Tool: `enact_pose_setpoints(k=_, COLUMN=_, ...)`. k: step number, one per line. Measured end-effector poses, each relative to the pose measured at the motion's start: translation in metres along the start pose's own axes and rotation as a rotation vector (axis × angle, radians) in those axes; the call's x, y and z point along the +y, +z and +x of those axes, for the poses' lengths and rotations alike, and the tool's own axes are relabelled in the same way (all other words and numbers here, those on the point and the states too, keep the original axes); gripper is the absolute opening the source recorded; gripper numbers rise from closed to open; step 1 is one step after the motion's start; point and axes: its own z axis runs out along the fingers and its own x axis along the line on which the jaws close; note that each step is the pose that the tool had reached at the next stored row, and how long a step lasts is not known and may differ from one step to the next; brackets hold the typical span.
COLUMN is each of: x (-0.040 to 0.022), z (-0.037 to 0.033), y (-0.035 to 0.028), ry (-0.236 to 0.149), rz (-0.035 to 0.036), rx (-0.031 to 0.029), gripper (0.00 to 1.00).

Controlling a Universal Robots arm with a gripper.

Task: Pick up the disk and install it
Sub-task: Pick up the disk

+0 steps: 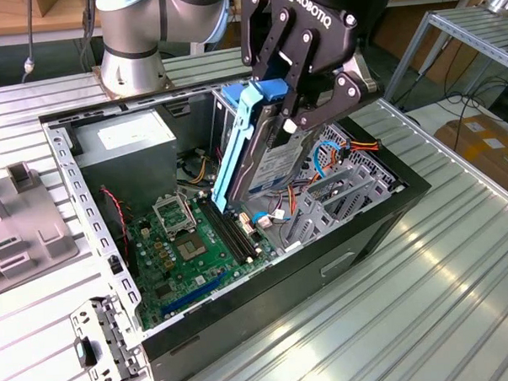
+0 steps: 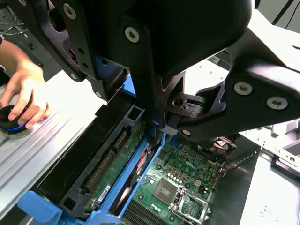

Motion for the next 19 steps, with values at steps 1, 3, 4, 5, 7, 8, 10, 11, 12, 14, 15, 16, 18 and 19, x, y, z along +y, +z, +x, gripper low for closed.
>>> enact_pose_setpoints(k=1, x=-0.0007, z=0.002, y=-0.0003, ry=0.0, rz=-0.0001, rx=0.0003, gripper=0.37)
enact_pose_setpoints(k=3, x=-0.0018, z=0.0044, y=-0.0003, ry=0.0, rz=-0.0001, rx=0.0001, gripper=0.37)
enact_pose_setpoints(k=4, x=-0.0026, z=0.0051, y=-0.0004, ry=0.0, rz=-0.0001, rx=0.0002, gripper=0.37)
enact_pose_setpoints(k=5, x=-0.0032, z=0.0057, y=-0.0004, ry=0.0, rz=0.0, rx=0.0002, gripper=0.37)
enact_pose_setpoints(k=7, x=-0.0046, z=0.0068, y=-0.0005, ry=0.0, rz=-0.0001, rx=0.0001, gripper=0.37)
enact_pose_setpoints(k=8, x=-0.0053, z=0.0072, y=-0.0005, ry=0.0, rz=0.0, rx=0.0001, gripper=0.37)
enact_pose_setpoints(k=10, x=-0.0066, z=0.0081, y=-0.0006, ry=0.0, rz=-0.0001, rx=0.0002, gripper=0.37)
enact_pose_setpoints(k=11, x=-0.0073, z=0.0086, y=-0.0006, ry=0.0, rz=0.0, rx=0.0001, gripper=0.37)
enact_pose_setpoints(k=12, x=-0.0081, z=0.0093, y=-0.0006, ry=0.0, rz=0.0, rx=0.0002, gripper=0.37)
enact_pose_setpoints(k=14, x=-0.0105, z=0.0106, y=-0.0006, ry=0.0, rz=-0.0001, rx=0.0001, gripper=0.37)
enact_pose_setpoints(k=15, x=-0.0114, z=0.011, y=-0.0007, ry=0.0, rz=0.0, rx=0.0002, gripper=0.37)
enact_pose_setpoints(k=16, x=-0.0122, z=0.0114, y=-0.0007, ry=0.0, rz=-0.0001, rx=0.0002, gripper=0.37)
enact_pose_setpoints(k=18, x=-0.0162, z=0.0129, y=-0.0009, ry=0.0, rz=0.0, rx=0.0002, gripper=0.37)
enact_pose_setpoints(k=19, x=-0.0172, z=0.0132, y=-0.0009, ry=0.0, rz=0.0, rx=0.0002, gripper=0.37)
